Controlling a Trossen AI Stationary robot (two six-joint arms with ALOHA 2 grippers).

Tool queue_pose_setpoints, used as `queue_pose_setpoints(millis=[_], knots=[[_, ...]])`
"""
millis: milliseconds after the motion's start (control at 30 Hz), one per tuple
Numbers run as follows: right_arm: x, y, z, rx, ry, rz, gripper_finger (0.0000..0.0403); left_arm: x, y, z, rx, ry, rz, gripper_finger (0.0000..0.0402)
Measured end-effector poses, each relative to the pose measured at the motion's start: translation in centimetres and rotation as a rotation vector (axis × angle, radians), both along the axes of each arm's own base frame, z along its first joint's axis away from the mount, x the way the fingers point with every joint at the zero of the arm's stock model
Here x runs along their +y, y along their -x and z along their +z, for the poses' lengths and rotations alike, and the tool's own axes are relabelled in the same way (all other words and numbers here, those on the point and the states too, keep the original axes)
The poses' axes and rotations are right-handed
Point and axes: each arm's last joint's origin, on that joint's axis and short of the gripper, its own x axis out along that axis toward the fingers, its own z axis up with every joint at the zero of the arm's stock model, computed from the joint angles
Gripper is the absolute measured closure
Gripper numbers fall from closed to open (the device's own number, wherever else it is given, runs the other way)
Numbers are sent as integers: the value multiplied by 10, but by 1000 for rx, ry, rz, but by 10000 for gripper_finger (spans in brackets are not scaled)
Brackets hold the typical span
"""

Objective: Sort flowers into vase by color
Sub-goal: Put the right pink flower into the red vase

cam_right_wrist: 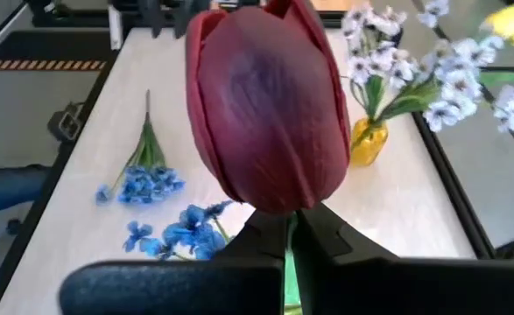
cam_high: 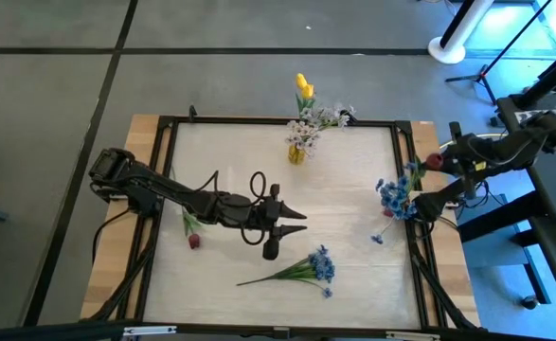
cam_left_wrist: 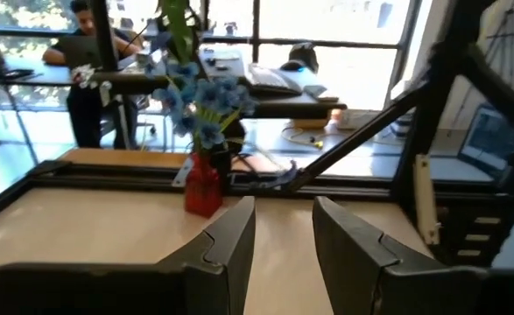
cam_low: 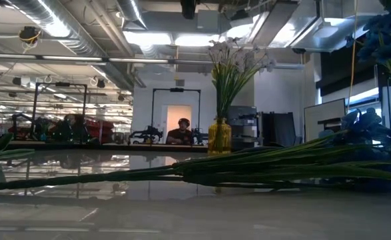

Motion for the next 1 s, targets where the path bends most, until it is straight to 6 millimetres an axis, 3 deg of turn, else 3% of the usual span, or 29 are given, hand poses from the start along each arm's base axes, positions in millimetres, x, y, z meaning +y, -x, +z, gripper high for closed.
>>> queue_pose_setpoints(millis=[167, 467, 1000], knots=[[4, -8, -21, 57, -5, -49, 401, 12, 2, 1, 44, -11, 31, 289], [15, -31, -47, 66, 53, -136, 396, 21, 18, 20, 80, -70, 33, 289], [14, -36, -44, -60, 135, -255, 398, 31, 36, 31, 155, -101, 51, 289]])
